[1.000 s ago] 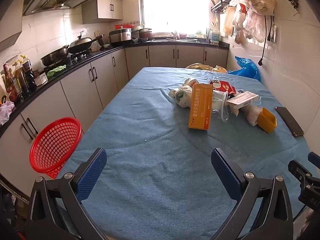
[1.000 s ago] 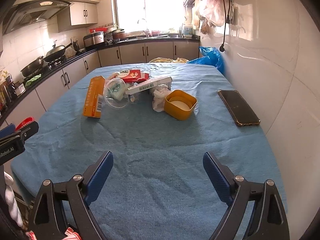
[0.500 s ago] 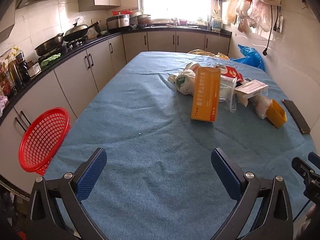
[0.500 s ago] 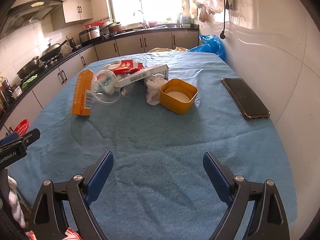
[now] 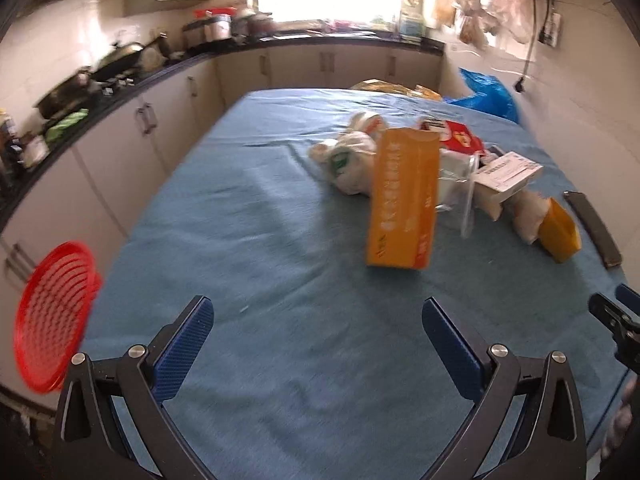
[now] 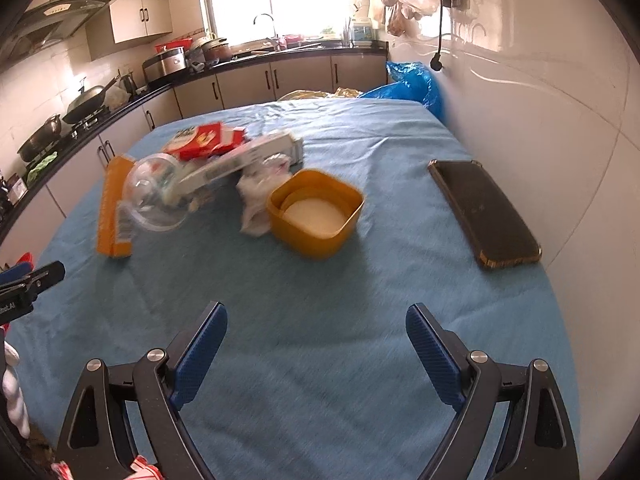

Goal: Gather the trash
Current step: 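Move the left tool toward the orange box while the right tool approaches the yellow container, then grasp the orange medicine box with the left tool while the right tool grasps the yellow container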

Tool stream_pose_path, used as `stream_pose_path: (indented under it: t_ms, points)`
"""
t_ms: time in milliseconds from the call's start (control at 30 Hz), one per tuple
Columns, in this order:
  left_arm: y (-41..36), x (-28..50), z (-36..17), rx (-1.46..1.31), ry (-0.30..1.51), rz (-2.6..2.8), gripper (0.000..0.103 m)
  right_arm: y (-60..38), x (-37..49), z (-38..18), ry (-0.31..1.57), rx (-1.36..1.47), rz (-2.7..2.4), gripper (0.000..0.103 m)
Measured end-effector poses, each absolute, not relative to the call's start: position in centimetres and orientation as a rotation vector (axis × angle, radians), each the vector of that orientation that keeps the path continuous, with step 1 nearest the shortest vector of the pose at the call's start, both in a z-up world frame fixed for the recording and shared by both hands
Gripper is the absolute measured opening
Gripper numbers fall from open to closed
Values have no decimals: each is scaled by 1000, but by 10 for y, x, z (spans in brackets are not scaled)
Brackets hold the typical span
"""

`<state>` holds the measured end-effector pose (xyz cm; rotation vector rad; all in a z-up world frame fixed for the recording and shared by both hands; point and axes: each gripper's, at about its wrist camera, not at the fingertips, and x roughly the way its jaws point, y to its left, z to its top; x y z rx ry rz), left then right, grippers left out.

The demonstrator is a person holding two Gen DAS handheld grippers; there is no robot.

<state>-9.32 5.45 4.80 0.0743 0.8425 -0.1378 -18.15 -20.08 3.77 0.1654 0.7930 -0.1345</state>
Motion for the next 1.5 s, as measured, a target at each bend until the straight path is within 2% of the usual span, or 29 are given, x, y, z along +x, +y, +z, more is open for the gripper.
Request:
stream_pose_path:
  t_ms: [267, 500, 600, 667, 700, 767, 800, 1167, 1500]
  points:
    - [17, -43, 38, 151, 865, -240, 103, -234, -136, 42, 759, 208, -128, 94]
    - [7, -7, 20, 85, 943, -292, 100, -237, -95, 32, 789, 225, -38, 94]
    - [8, 0, 15, 48, 973, -313, 88, -236, -82, 24, 809, 219, -22, 94]
    - [9, 1, 11, 32, 988, -322, 73, -236, -77, 19, 824, 228, -20, 94]
    - [9, 1, 12, 37, 982, -311, 69, -237, -74, 17, 833, 238, -13, 94]
    - [11, -4, 13, 36, 972, -314, 45, -237, -73, 17, 832, 240, -9, 92]
    - [12, -6, 14, 29, 973, -323, 45, -237, -73, 17, 834, 239, -7, 81]
    - [38, -46, 38, -53, 939, -347, 45, -219, -110, 34, 816, 249, 0, 81]
    - [131, -106, 67, -168, 876, -259, 45, -162, -150, 75, 779, 229, 119, 82]
